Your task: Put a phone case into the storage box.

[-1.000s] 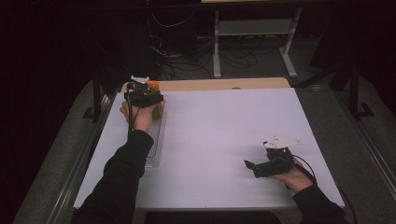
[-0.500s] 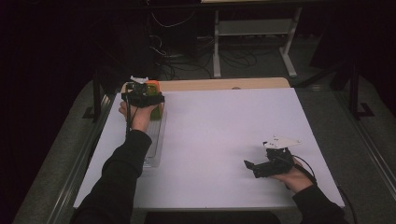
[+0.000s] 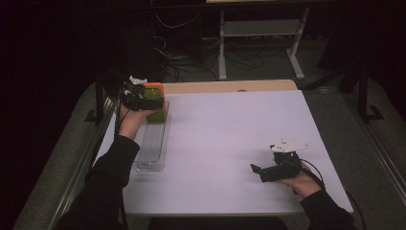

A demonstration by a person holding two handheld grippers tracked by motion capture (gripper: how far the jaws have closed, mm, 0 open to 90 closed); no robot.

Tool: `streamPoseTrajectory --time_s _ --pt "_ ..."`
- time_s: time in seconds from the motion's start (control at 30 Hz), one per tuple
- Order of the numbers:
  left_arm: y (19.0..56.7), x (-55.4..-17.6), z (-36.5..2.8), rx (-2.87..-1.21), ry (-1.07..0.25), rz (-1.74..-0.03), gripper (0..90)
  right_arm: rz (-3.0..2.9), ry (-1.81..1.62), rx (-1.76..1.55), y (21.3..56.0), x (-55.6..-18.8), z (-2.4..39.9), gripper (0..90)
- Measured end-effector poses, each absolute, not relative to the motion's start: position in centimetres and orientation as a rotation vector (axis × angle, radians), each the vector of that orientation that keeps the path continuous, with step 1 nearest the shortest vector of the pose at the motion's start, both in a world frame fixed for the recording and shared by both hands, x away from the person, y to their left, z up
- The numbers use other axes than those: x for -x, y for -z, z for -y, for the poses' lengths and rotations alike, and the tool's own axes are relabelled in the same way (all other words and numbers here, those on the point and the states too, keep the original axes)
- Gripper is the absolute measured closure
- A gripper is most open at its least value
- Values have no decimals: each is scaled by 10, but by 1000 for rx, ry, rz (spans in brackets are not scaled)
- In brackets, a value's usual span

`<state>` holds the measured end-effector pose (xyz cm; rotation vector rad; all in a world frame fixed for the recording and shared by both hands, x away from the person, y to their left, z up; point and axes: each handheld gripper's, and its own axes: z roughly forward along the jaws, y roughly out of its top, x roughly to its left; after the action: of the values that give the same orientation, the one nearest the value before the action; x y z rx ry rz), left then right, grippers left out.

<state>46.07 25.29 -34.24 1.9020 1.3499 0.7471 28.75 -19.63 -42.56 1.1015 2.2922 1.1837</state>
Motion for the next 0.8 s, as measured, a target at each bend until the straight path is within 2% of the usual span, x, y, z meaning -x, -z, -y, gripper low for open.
streamPoseTrajectory --time_s 0.47,0.8 --pt "318 -421 -257 -1968 -568 -1064 0 -2290 -1185 -1097 424 -289 197 0" --pt "325 -394 -252 -2023 -465 -920 0 -2287 -1195 -1101 422 -288 198 0"
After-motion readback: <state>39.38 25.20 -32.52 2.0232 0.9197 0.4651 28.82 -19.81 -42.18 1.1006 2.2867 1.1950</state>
